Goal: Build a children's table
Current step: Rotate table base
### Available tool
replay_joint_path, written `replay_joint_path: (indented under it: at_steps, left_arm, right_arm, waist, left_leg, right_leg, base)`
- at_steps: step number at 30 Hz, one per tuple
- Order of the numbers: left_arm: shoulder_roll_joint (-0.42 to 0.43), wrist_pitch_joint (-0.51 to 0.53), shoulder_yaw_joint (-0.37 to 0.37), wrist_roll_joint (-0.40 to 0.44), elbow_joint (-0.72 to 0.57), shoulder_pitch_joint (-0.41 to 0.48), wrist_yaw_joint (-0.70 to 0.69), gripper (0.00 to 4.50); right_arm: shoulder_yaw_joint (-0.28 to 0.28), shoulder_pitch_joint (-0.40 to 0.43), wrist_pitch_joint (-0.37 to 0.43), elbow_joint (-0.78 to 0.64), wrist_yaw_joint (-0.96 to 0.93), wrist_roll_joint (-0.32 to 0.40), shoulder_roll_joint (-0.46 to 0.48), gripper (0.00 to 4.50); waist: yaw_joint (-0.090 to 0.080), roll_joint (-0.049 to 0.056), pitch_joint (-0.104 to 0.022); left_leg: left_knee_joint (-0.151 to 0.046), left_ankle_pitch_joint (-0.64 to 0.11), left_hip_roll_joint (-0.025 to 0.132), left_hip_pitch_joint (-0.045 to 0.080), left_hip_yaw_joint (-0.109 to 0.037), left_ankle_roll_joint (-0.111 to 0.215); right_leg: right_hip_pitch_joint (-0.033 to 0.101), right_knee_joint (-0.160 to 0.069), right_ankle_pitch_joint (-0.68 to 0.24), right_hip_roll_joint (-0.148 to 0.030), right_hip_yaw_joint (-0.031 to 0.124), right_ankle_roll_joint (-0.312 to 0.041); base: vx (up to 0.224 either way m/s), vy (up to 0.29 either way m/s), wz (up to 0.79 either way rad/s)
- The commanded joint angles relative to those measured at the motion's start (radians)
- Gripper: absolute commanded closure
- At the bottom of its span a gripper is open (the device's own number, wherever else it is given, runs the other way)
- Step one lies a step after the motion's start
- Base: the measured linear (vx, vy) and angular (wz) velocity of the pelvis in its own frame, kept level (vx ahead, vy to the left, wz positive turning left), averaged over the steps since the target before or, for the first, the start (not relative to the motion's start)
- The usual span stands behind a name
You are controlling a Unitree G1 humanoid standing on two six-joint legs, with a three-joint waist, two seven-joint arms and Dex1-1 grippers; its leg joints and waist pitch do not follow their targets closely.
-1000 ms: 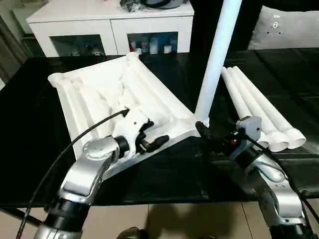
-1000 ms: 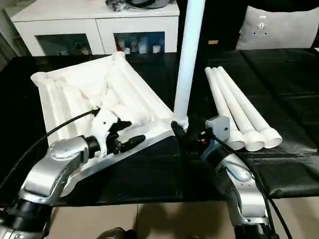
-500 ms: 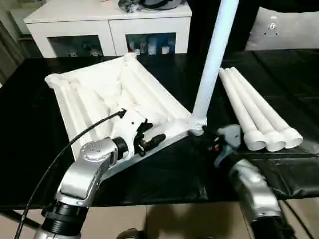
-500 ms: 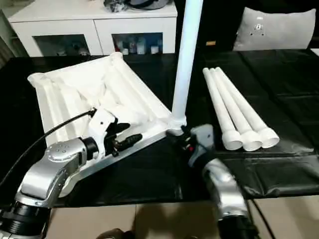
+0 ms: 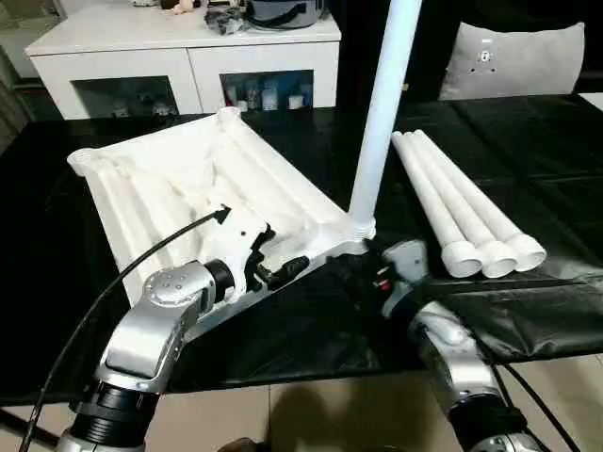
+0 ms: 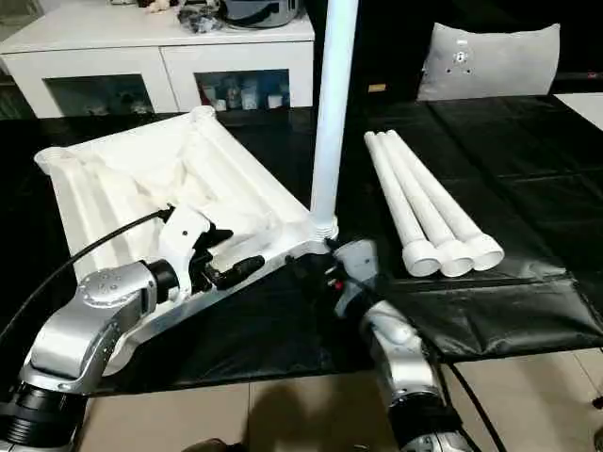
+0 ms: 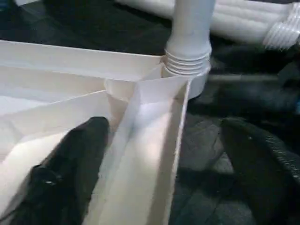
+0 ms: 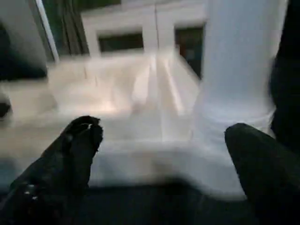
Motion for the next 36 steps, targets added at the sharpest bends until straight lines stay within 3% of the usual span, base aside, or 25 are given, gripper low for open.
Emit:
replay_joint_path:
  at_steps: [1, 3, 7, 10, 11, 16, 17, 18, 19, 20, 21, 22, 23, 24, 25, 26, 27, 28, 29, 31, 32, 34, 35, 36]
  left_arm:
    - [0.012, -0.002, 0.011, -0.001, -0.016, -0.020, 0.007, 0.30]
    - [0.022, -0.001, 0.015, 0.003, -0.018, -0.023, 0.012, 0.30]
    - [0.045, 0.019, 0.033, -0.005, -0.033, -0.023, 0.015, 0.30]
    - [0.064, 0.040, 0.051, -0.019, -0.059, -0.022, 0.003, 0.30]
    - [0.081, 0.044, 0.054, -0.016, -0.077, -0.018, -0.006, 0.30]
    - [0.132, 0.076, 0.086, -0.023, -0.141, -0.008, -0.009, 0.30]
    - [0.139, 0.081, 0.087, -0.023, -0.150, -0.004, -0.011, 0.30]
    - [0.145, 0.086, 0.086, -0.026, -0.157, -0.001, -0.012, 0.30]
    - [0.147, 0.086, 0.085, -0.026, -0.159, 0.000, -0.012, 0.30]
    - [0.151, 0.084, 0.079, -0.027, -0.174, -0.003, -0.015, 0.30]
    - [0.151, 0.083, 0.078, -0.028, -0.176, -0.005, -0.015, 0.30]
    - [0.150, 0.082, 0.077, -0.027, -0.179, -0.006, -0.017, 0.30]
    - [0.141, 0.077, 0.078, -0.030, -0.178, -0.017, -0.010, 0.30]
    - [0.131, 0.075, 0.081, -0.034, -0.175, -0.030, -0.001, 0.30]
    - [0.126, 0.074, 0.082, -0.036, -0.174, -0.036, 0.004, 0.30]
    - [0.117, 0.075, 0.082, -0.034, -0.170, -0.045, 0.017, 0.30]
    - [0.118, 0.069, 0.072, -0.020, -0.170, -0.047, 0.026, 0.30]
    - [0.117, 0.070, 0.071, -0.018, -0.171, -0.047, 0.030, 0.30]
    - [0.099, 0.091, 0.080, -0.023, -0.179, -0.037, 0.057, 0.30]
    - [0.086, 0.094, 0.079, -0.021, -0.184, -0.015, 0.072, 0.30]
    - [0.086, 0.082, 0.057, -0.006, -0.185, 0.012, 0.077, 0.30]
    - [0.088, 0.069, 0.038, 0.004, -0.186, 0.030, 0.076, 0.30]
    - [0.088, 0.056, 0.024, -0.001, -0.193, 0.051, 0.064, 0.30]
    - [0.093, 0.052, 0.025, -0.012, -0.204, 0.064, 0.048, 0.30]
  right_arm:
    - [-0.008, 0.006, 0.012, -0.064, 0.012, 0.025, -0.006, 0.00]
    - [0.003, 0.011, 0.047, -0.094, -0.032, -0.014, -0.025, 0.00]
    - [0.027, 0.018, 0.107, -0.145, -0.077, -0.080, -0.053, 0.00]
    - [0.042, 0.022, 0.161, -0.193, -0.093, -0.108, -0.068, 0.00]
    - [0.052, 0.019, 0.184, -0.206, -0.119, -0.143, -0.075, 0.00]
    - [0.098, 0.024, 0.252, -0.249, -0.123, -0.190, -0.094, 0.00]
    - [0.099, 0.027, 0.276, -0.272, -0.123, -0.178, -0.090, 0.00]
    - [0.092, 0.026, 0.318, -0.303, -0.132, -0.154, -0.079, 0.00]
    - [0.089, 0.024, 0.332, -0.314, -0.137, -0.148, -0.075, 0.00]
    - [-0.026, -0.020, 0.573, -0.533, -0.097, 0.014, -0.227, 0.00]
    - [-0.056, -0.031, 0.630, -0.586, -0.083, 0.054, -0.271, 0.00]
    - [-0.096, -0.045, 0.704, -0.655, -0.062, 0.103, -0.331, 0.00]
    - [-0.113, -0.078, 0.792, -0.727, -0.058, 0.125, -0.369, 0.00]
    - [-0.101, -0.095, 0.834, -0.770, -0.055, 0.119, -0.377, 0.00]
    - [-0.095, -0.102, 0.852, -0.790, -0.052, 0.117, -0.381, 0.00]
    - [-0.080, -0.094, 0.851, -0.813, -0.032, 0.118, -0.383, 0.00]
    - [-0.068, -0.073, 0.831, -0.822, -0.027, 0.104, -0.368, 0.00]
    - [-0.066, -0.067, 0.829, -0.825, -0.028, 0.104, -0.359, 0.00]
    - [-0.062, -0.049, 0.831, -0.826, -0.057, 0.112, -0.302, 0.00]
    - [-0.043, -0.037, 0.818, -0.808, -0.094, 0.078, -0.252, 0.00]
    - [-0.009, -0.021, 0.816, -0.806, -0.126, 0.077, -0.227, 0.00]
    - [0.018, -0.013, 0.823, -0.807, -0.147, 0.086, -0.214, 0.00]
    - [0.054, -0.008, 0.859, -0.822, -0.173, 0.109, -0.194, 0.00]
    - [0.070, -0.002, 0.876, -0.837, -0.174, 0.111, -0.190, 0.00]
  waist:
    - [0.005, 0.006, -0.051]
    - [0.003, -0.001, -0.052]
    - [0.002, 0.005, -0.054]
    - [0.003, 0.005, -0.058]
    - [0.002, 0.012, -0.057]
    - [0.002, 0.015, -0.061]
    - [0.001, 0.017, -0.060]
    - [0.003, 0.025, -0.060]
    - [0.001, 0.020, -0.061]
    - [0.002, 0.026, -0.059]
    - [0.005, 0.021, -0.061]
    - [0.013, 0.019, -0.065]
    - [0.022, 0.006, -0.058]
    - [0.024, -0.004, -0.058]
    - [0.031, 0.002, -0.058]
    - [0.028, -0.015, -0.056]
    - [0.028, 0.003, -0.057]
    - [0.026, -0.004, -0.058]
    - [0.019, 0.008, -0.060]
    - [0.014, -0.007, -0.067]
    - [0.014, -0.013, -0.068]
    - [0.019, -0.007, -0.068]
    - [0.023, 0.007, -0.067]
    - [0.023, 0.006, -0.065]
  left_leg:
    - [-0.103, -0.604, 0.068, 0.040, -0.058, -0.049]
    - [-0.105, -0.605, 0.067, 0.038, -0.057, -0.054]
    - [-0.103, -0.591, 0.064, 0.037, -0.055, -0.060]
    - [-0.103, -0.553, 0.065, 0.032, -0.053, -0.048]
    - [-0.103, -0.539, 0.066, 0.033, -0.052, -0.046]
    - [-0.100, -0.495, 0.064, 0.030, -0.049, -0.033]
    - [-0.100, -0.486, 0.063, 0.029, -0.047, -0.028]
    - [-0.100, -0.487, 0.063, 0.030, -0.048, -0.028]
    - [-0.100, -0.481, 0.063, 0.030, -0.048, -0.024]
    - [-0.101, -0.478, 0.064, 0.030, -0.049, -0.024]
    - [-0.102, -0.452, 0.068, 0.036, -0.055, -0.014]
    - [-0.098, -0.420, 0.072, 0.041, -0.052, -0.011]
    - [-0.090, -0.343, 0.061, 0.030, -0.042, 0.019]
    - [-0.088, -0.325, 0.058, 0.027, -0.037, 0.031]
    - [-0.085, -0.302, 0.057, 0.025, -0.038, 0.036]
    - [-0.085, -0.300, 0.059, 0.026, -0.035, 0.039]
    - [-0.089, -0.303, 0.061, 0.021, -0.041, 0.024]
    - [-0.090, -0.316, 0.063, 0.022, -0.041, 0.015]
    - [-0.095, -0.373, 0.064, 0.028, -0.047, -0.033]
    - [-0.093, -0.408, 0.063, 0.031, -0.049, -0.060]
    - [-0.093, -0.400, 0.062, 0.030, -0.046, -0.060]
    - [-0.090, -0.357, 0.062, 0.028, -0.043, -0.041]
    - [-0.090, -0.351, 0.064, 0.031, -0.043, -0.038]
    - [-0.091, -0.353, 0.064, 0.030, -0.041, -0.038]
  right_leg:
    - [0.007, -0.096, -0.503, -0.038, 0.042, -0.099]
    - [0.007, -0.096, -0.492, -0.034, 0.042, -0.102]
    - [0.008, -0.094, -0.457, -0.034, 0.044, -0.117]
    - [0.013, -0.086, -0.402, -0.033, 0.045, -0.132]
    - [0.012, -0.085, -0.370, -0.031, 0.045, -0.141]
    - [0.020, -0.075, -0.302, -0.029, 0.044, -0.165]
    - [0.021, -0.075, -0.284, -0.028, 0.045, -0.173]
    - [0.022, -0.073, -0.283, -0.029, 0.045, -0.173]
    - [0.023, -0.073, -0.279, -0.028, 0.045, -0.172]
    - [0.024, -0.072, -0.278, -0.027, 0.045, -0.171]
    - [0.041, -0.068, -0.246, -0.019, 0.044, -0.164]
    - [0.039, -0.065, -0.218, -0.020, 0.047, -0.160]
    - [0.037, -0.061, -0.226, -0.023, 0.056, -0.165]
    - [0.035, -0.066, -0.258, -0.028, 0.057, -0.161]
    - [0.031, -0.069, -0.327, -0.037, 0.058, -0.142]
    - [0.026, -0.078, -0.354, -0.037, 0.060, -0.131]
    - [0.028, -0.078, -0.381, -0.038, 0.059, -0.113]
    - [0.023, -0.083, -0.387, -0.036, 0.059, -0.101]
    - [0.017, -0.084, -0.391, -0.028, 0.058, -0.095]
    - [0.018, -0.082, -0.366, -0.022, 0.057, -0.109]
    - [0.018, -0.082, -0.350, -0.019, 0.059, -0.113]
    - [0.019, -0.077, -0.318, -0.018, 0.061, -0.125]
    - [0.016, -0.079, -0.320, -0.018, 0.062, -0.125]
    - [0.016, -0.080, -0.322, -0.017, 0.062, -0.124]
  base:
    - [0.000, 0.000, 0.00]
    - [0.000, 0.000, 0.00]
    - [0.000, 0.000, 0.00]
    - [0.000, 0.000, 0.00]
    - [0.000, 0.000, 0.00]
    - [0.000, 0.000, 0.00]
    - [0.000, 0.000, 0.00]
    - [0.000, 0.000, 0.00]
    - [0.000, 0.000, 0.00]
    - [0.000, 0.000, 0.00]
    - [0.000, 0.000, 0.00]
    - [0.000, 0.000, 0.00]
    - [0.000, 0.000, 0.00]
    - [0.000, 0.000, 0.00]
    - [0.000, 0.000, 0.00]
    - [0.017, -0.056, -0.09]
    - [0.017, -0.056, -0.09]
    - [0.023, -0.072, -0.12]
    - [0.017, -0.053, -0.08]
    - [0.008, -0.026, -0.04]
    - [0.000, 0.000, 0.00]
    - [0.000, 0.000, 0.00]
    - [0.000, 0.000, 0.00]
    - [0.000, 0.000, 0.00]
